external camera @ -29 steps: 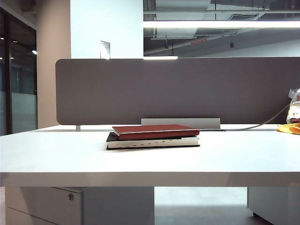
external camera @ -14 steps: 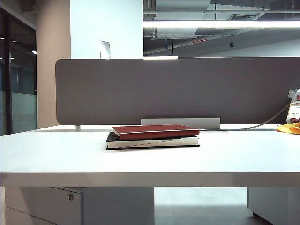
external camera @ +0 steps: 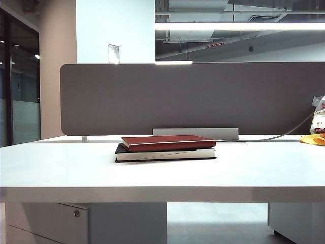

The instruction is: Pick up the red book and place it on top of the black book.

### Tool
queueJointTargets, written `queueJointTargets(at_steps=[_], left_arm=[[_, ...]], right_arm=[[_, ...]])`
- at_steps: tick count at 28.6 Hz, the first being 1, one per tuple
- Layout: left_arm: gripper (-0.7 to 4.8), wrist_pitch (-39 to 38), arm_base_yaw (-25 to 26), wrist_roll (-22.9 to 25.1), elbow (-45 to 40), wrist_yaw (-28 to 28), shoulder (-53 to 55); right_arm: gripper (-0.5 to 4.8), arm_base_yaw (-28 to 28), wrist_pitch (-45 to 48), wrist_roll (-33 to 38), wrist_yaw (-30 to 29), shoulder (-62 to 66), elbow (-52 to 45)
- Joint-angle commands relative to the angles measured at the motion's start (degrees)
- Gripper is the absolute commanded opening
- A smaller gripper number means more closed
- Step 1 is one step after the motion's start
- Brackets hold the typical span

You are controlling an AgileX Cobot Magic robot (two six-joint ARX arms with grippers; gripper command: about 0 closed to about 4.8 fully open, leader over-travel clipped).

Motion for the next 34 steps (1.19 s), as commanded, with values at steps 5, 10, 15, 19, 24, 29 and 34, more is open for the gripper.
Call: queueJointTargets(at_steps=[5,10,15,19,24,29,34], left_arm=[[-0.06,-0.3,-0.1,1.2,-0.3,-1.2,0.0],[-0.06,-0.3,-0.1,2.0,-0.4,-1.4,0.1],[-0.06,-0.3,-0.1,2.4,-0.4,-0.7,0.1],[-0.06,-0.2,-0.1,2.3,-0.3,0.4,0.0],[-0.06,-0.3,-0.1,2.3,-0.3,-0.5,0.0],[-0.06,-0.3,-0.1,2.3,-0.3,-0.5,0.0],[-0.06,-0.3,-0.1,2.3,-0.3,-0.5,0.0]], right_arm=[[-0.01,0.0,0.6,-0.2,1.4,-0.3,-0.9],[-0.01,0.0,0.7,-1.3,1.6,-0.3,-1.4],[-0.01,0.0,0.7,-1.9,1.5,-0.3,-1.7],[-0.01,0.0,0.6,-1.9,1.5,-0.3,-1.7],[-0.01,0.0,0.6,-1.9,1.3,-0.3,-1.7],[-0.01,0.0,0.7,-1.9,1.3,-0.3,-1.7],[-0.01,0.0,0.7,-1.9,1.3,-0.3,-1.7]])
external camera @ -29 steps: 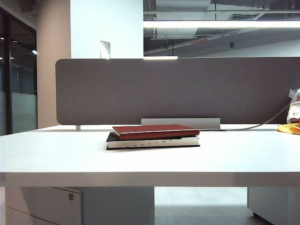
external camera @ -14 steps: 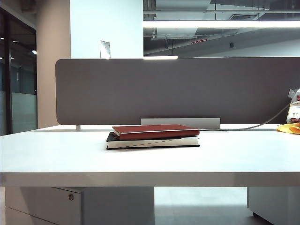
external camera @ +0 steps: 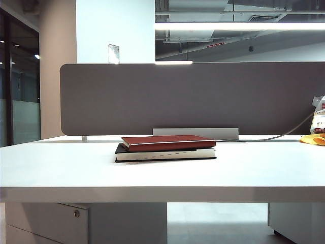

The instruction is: Pick up the red book and place it on top of the black book.

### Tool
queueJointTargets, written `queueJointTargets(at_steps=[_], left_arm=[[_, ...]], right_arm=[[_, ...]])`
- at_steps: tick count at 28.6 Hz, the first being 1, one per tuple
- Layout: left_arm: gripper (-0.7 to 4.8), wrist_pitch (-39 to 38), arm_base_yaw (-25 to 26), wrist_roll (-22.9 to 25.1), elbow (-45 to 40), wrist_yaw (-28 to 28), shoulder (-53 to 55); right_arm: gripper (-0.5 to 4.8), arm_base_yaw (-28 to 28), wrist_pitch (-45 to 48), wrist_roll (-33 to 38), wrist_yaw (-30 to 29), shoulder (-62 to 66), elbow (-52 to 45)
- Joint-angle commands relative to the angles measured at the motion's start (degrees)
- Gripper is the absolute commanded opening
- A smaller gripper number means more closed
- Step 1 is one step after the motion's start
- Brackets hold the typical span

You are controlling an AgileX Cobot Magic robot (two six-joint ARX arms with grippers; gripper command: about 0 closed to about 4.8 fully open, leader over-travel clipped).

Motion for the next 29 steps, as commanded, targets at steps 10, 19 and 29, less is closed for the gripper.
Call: queueJointTargets(at_steps=[10,19,29], left_arm=[[-0.06,-0.3,-0.1,0.4,-0.3,-0.1,0.0],[-0.06,-0.3,0.0,0.4,-0.3,-0.1,-1.2],[-0.06,-0.1,0.0,0.4,-0.3,-0.1,-2.4]], right_arm=[[-0.01,0.0,1.0,-0.2,0.1,0.0,0.1],[-0.01,-0.5,1.2,-0.2,0.0,-0.3,0.1],[-0.01,-12.2,1.2,-0.2,-0.3,-0.3,0.1]])
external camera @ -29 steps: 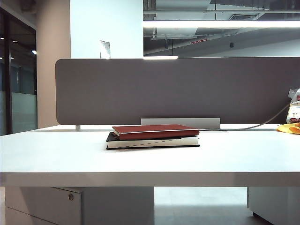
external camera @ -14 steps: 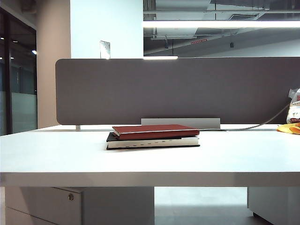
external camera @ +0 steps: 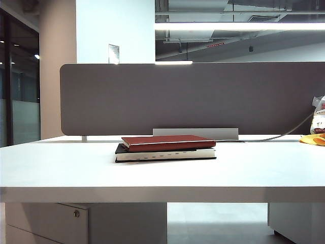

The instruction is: Pick up the red book and place it on top of the black book.

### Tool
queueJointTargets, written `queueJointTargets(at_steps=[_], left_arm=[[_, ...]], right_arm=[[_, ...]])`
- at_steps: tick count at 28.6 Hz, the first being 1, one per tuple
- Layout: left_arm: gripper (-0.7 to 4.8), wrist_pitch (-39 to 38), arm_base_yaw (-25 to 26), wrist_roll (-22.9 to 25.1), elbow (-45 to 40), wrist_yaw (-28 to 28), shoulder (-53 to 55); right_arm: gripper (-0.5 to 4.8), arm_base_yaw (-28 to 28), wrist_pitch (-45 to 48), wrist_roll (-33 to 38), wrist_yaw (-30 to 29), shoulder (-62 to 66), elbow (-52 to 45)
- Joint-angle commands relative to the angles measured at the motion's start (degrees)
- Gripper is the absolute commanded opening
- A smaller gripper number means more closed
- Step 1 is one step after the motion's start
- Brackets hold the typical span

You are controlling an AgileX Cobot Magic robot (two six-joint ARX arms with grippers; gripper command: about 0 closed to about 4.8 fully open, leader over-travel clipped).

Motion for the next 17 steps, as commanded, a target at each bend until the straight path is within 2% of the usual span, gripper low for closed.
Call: queueJointTargets(at_steps=[1,7,17], left_arm=[[-0.06,-0.2,0.0,0.4,-0.3,-0.1,0.0],[-0.06,-0.2,0.0,0.4,-0.3,-0.1,0.0],[-0.06,-0.2,0.0,0.4,-0.3,-0.1,0.0]], right_arm=[[-0.01,-4.3,0.9,-0.1,0.1,0.0,0.1],[-0.01,-9.1,0.9,-0.1,0.1,0.0,0.1],[-0.01,-9.4,0.9,-0.1,0.1,0.0,0.1]])
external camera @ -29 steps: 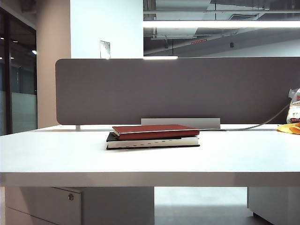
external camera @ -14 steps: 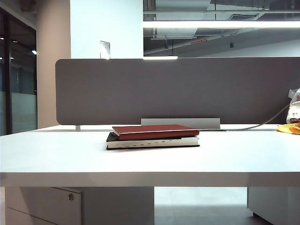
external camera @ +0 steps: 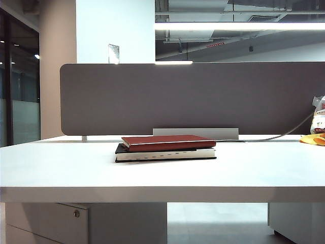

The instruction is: Pick up the red book and place it on top of the black book.

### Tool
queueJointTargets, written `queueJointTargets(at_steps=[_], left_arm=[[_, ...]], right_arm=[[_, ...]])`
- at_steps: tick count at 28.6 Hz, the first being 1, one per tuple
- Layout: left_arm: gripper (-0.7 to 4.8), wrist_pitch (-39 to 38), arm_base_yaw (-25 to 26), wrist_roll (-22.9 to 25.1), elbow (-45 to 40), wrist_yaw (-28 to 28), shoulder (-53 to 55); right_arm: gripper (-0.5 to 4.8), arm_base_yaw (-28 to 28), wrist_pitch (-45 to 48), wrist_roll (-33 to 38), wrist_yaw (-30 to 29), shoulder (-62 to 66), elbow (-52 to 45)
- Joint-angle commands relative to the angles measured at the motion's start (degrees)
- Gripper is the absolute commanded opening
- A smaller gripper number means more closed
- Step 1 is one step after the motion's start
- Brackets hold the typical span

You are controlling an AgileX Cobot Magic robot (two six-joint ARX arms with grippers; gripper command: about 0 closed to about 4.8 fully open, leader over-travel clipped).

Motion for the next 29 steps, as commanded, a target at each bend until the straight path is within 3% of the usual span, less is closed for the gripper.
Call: queueJointTargets(at_steps=[1,17,21,26,29], left_arm=[[-0.06,-0.2,0.0,0.4,-0.3,-0.1,0.0],[-0.06,-0.2,0.0,0.4,-0.3,-0.1,0.0],[-0.06,-0.2,0.0,0.4,-0.3,-0.1,0.0],[-0.06,-0.2,0.0,0.4,-0.3,-0.1,0.0],[-0.06,-0.2,0.0,0.4,-0.3,-0.1,0.0]], right_arm=[[-0.01,0.0,0.8,-0.1,0.1,0.0,0.1],[-0.01,0.0,2.2,-0.4,0.4,0.0,0.1],[-0.01,0.2,3.8,-2.4,-2.9,0.0,-0.5],[-0.01,1.5,15.1,-8.6,-15.1,0.0,-4.4],[-0.01,2.7,16.5,-12.6,-17.3,0.0,-4.9]])
